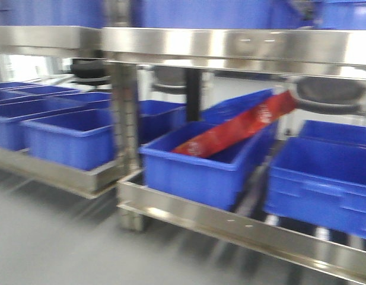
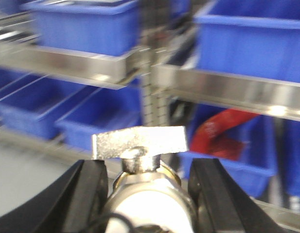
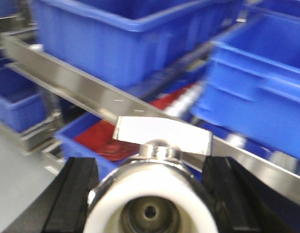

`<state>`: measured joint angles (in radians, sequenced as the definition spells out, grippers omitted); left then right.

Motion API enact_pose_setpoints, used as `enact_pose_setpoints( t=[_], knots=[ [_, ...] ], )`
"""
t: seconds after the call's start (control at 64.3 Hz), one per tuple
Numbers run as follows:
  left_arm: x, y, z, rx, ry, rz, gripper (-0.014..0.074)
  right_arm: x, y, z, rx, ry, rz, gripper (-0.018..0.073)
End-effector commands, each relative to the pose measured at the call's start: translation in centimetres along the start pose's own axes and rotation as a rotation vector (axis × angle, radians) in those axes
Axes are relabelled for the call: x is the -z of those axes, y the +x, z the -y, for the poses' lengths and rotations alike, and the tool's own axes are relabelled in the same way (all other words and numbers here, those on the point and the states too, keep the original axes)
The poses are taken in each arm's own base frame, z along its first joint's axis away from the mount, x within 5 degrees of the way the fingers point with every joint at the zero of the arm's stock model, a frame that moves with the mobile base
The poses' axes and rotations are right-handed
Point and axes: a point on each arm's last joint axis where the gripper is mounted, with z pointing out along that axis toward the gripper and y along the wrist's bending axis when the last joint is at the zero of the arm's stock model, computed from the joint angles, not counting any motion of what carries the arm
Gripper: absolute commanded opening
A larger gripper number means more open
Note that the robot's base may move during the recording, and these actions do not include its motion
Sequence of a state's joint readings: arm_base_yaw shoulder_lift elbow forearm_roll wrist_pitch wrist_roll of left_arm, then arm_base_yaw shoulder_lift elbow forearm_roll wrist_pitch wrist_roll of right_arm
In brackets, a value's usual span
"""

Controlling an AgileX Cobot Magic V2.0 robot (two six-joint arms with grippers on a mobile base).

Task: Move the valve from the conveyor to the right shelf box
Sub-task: 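Drive the base to the steel shelf of blue bins, holding both valves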

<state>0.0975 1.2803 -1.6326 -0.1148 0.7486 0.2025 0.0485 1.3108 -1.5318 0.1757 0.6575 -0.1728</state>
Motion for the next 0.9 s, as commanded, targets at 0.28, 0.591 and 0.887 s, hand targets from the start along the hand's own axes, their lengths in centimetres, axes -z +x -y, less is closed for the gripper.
enact_pose_setpoints(
  t=[0.28,0.591,0.887],
  knots=[
    [0.68,-1.01,0.10,0.011,-0.001,0.082,-0.0111,0.94,-1.38,0.18,0.011,0.022,0.112,-0.0154],
    [0.68,-1.01,0.10,0.011,-0.001,0.082,-0.0111,0.94,-1.38,0.18,0.011,0.022,0.112,-0.0154],
    [0.68,-1.01,0.10,0.011,-0.001,0.082,-0.0111,0.94,-1.38,0.18,0.011,0.022,0.112,-0.0154]
  ],
)
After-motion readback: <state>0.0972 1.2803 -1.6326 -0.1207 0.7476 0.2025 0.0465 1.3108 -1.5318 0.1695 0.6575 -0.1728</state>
